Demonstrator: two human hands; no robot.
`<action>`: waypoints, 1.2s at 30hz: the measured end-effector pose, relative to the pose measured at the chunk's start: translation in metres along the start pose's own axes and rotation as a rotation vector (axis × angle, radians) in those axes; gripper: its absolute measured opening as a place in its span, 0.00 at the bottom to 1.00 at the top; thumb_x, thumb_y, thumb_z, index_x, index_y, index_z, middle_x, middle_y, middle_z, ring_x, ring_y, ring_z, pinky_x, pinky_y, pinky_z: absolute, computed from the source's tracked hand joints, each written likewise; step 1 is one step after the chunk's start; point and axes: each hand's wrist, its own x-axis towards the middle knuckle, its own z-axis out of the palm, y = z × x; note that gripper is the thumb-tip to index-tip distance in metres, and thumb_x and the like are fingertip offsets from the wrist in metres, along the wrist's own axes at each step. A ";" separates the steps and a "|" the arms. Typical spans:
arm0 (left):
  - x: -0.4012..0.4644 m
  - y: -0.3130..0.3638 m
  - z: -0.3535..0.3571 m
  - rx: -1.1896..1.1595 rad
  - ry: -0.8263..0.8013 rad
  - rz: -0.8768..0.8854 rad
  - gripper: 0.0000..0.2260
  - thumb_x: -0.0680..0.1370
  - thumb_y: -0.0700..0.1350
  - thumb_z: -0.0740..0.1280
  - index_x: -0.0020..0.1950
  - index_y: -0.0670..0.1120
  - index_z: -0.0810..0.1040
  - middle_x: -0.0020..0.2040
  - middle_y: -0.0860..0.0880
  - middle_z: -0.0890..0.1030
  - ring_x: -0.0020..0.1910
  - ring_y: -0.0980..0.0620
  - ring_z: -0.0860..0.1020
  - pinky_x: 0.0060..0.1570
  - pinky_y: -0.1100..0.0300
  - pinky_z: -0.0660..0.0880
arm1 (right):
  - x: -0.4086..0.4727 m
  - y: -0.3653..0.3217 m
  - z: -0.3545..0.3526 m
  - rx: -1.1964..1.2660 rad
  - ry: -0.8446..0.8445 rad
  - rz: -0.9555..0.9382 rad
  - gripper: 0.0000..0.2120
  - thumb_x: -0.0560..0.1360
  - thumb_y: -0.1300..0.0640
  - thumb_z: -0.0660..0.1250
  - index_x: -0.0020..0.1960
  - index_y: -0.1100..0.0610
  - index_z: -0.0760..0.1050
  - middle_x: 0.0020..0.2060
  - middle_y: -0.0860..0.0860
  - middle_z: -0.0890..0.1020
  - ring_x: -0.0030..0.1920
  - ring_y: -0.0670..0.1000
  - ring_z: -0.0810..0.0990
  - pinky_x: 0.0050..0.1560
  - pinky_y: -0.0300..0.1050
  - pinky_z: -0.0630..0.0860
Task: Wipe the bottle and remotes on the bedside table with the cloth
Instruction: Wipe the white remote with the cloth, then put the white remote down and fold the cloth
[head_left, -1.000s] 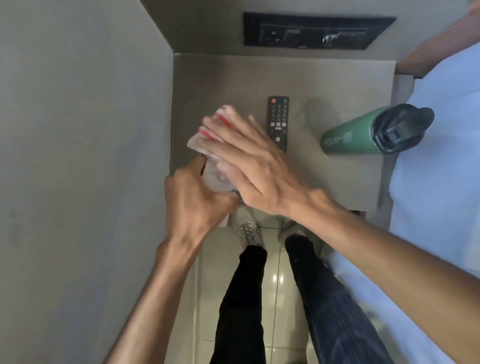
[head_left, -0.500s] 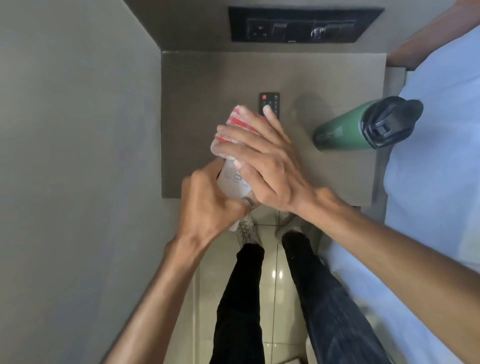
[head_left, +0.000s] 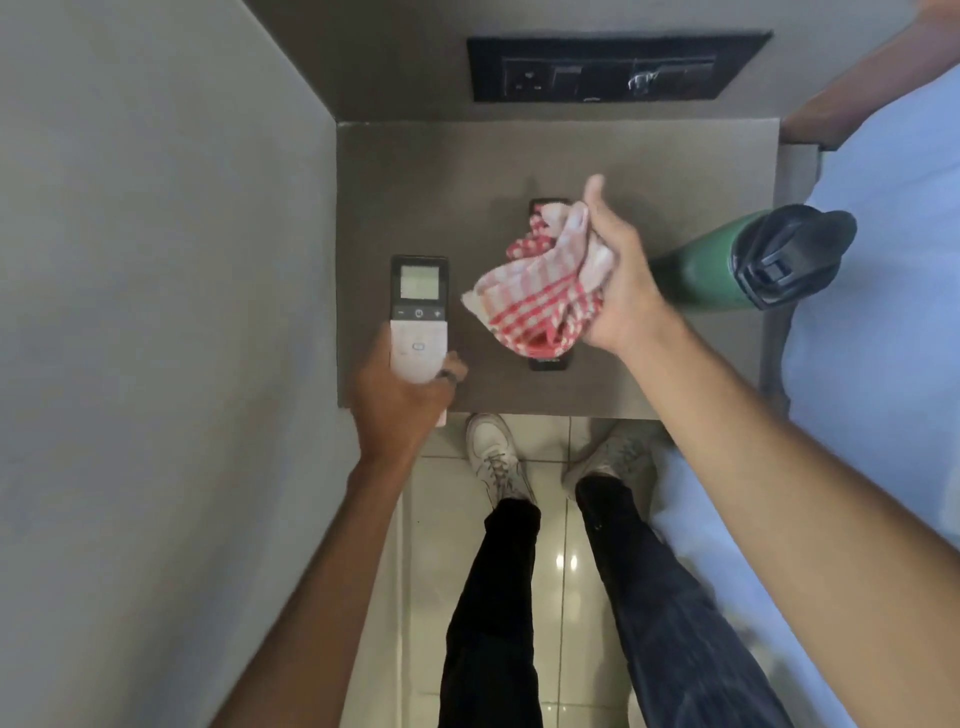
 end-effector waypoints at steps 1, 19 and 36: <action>0.013 -0.013 0.010 0.038 0.036 0.018 0.22 0.67 0.40 0.86 0.55 0.48 0.80 0.48 0.52 0.79 0.39 0.62 0.72 0.37 0.80 0.71 | -0.006 0.008 -0.008 0.025 -0.056 0.002 0.24 0.80 0.34 0.68 0.45 0.54 0.88 0.45 0.54 0.88 0.47 0.57 0.89 0.55 0.57 0.84; 0.038 0.008 0.021 -0.155 -0.337 -0.091 0.30 0.79 0.67 0.66 0.75 0.50 0.79 0.69 0.46 0.82 0.65 0.47 0.82 0.61 0.49 0.82 | -0.071 0.066 -0.033 0.222 -0.221 0.170 0.17 0.72 0.61 0.64 0.55 0.58 0.88 0.49 0.59 0.88 0.47 0.59 0.88 0.52 0.55 0.86; -0.063 0.307 -0.022 -0.156 -0.524 0.318 0.07 0.85 0.40 0.69 0.59 0.45 0.86 0.50 0.43 0.90 0.48 0.42 0.90 0.47 0.40 0.89 | -0.279 -0.045 -0.066 -0.339 0.053 -0.213 0.11 0.72 0.58 0.76 0.53 0.50 0.87 0.52 0.50 0.91 0.55 0.52 0.90 0.57 0.48 0.84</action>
